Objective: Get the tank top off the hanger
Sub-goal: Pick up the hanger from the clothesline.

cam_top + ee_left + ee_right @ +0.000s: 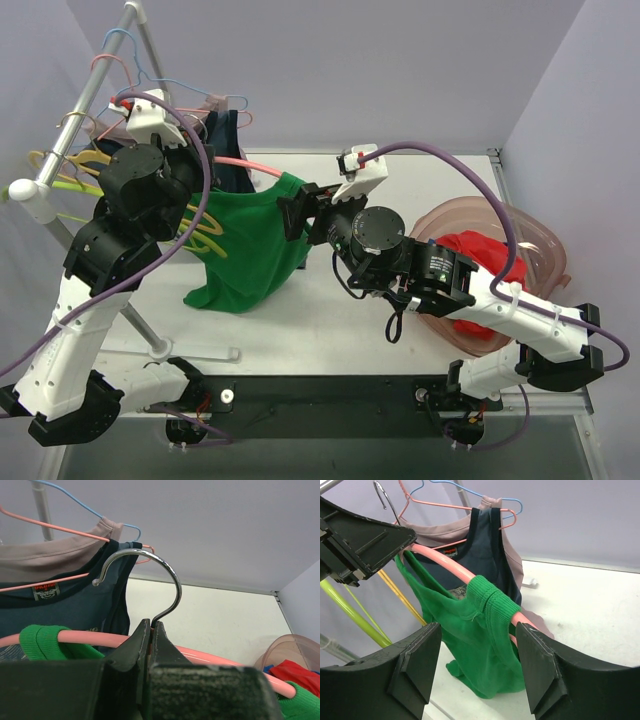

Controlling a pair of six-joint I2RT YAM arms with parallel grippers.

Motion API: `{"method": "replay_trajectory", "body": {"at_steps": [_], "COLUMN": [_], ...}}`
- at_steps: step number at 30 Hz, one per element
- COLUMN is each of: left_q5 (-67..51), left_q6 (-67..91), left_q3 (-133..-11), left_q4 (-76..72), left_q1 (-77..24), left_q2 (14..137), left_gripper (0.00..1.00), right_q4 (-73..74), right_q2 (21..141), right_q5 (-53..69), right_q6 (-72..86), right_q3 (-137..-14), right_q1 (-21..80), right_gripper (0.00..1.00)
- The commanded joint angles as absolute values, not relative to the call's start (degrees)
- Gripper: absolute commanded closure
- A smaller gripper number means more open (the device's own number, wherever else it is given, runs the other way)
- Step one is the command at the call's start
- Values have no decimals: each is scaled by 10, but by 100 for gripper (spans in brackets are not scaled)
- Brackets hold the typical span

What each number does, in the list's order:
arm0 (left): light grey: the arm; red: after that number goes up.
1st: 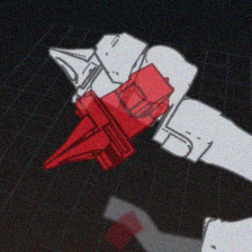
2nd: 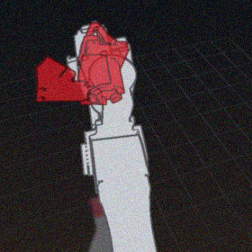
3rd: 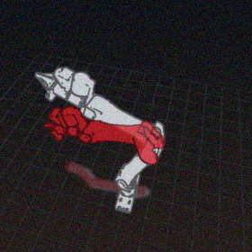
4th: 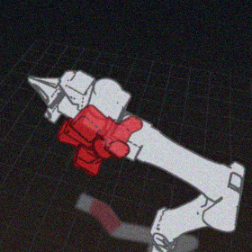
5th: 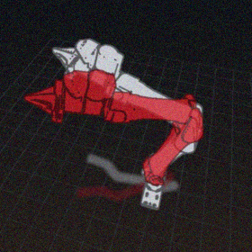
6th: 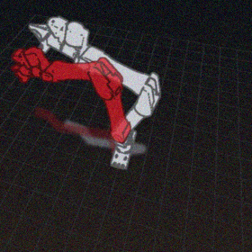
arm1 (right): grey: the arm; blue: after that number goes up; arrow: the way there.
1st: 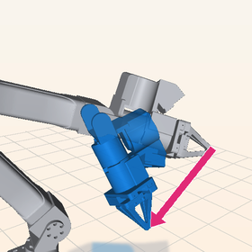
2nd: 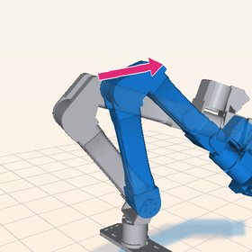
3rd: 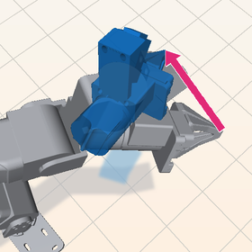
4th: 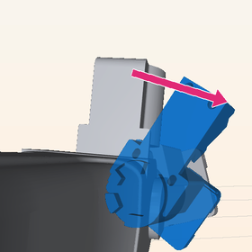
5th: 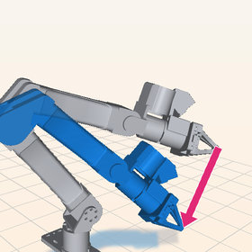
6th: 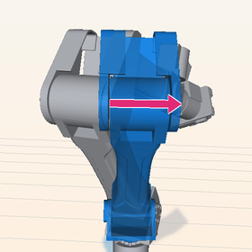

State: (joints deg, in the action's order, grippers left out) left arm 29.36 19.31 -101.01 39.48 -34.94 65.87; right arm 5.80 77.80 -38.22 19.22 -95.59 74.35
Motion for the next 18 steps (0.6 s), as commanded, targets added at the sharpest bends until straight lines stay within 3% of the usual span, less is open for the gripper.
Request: {"method": "replay_trajectory", "body": {"at_steps": [1, 4, 18], "left_q5": [321, 318, 309], "left_q6": [201, 203, 218], "left_q3": [-1023, -1025, -1030], "left_q4": [323, 317, 312], "left_q1": [-359, -366, -377], "left_q2": [650, 648, 634], "left_gripper": [100, 100, 100], "right_q4": [51, 31, 4], "right_q2": [780, 776, 802], "right_q5": [-411, -407, -450], "right_q6": [201, 205, 160], "right_q3": [-962, -943, -955], "right_q1": [747, 747, 738], "right_gripper": [39, 45, 45]}}
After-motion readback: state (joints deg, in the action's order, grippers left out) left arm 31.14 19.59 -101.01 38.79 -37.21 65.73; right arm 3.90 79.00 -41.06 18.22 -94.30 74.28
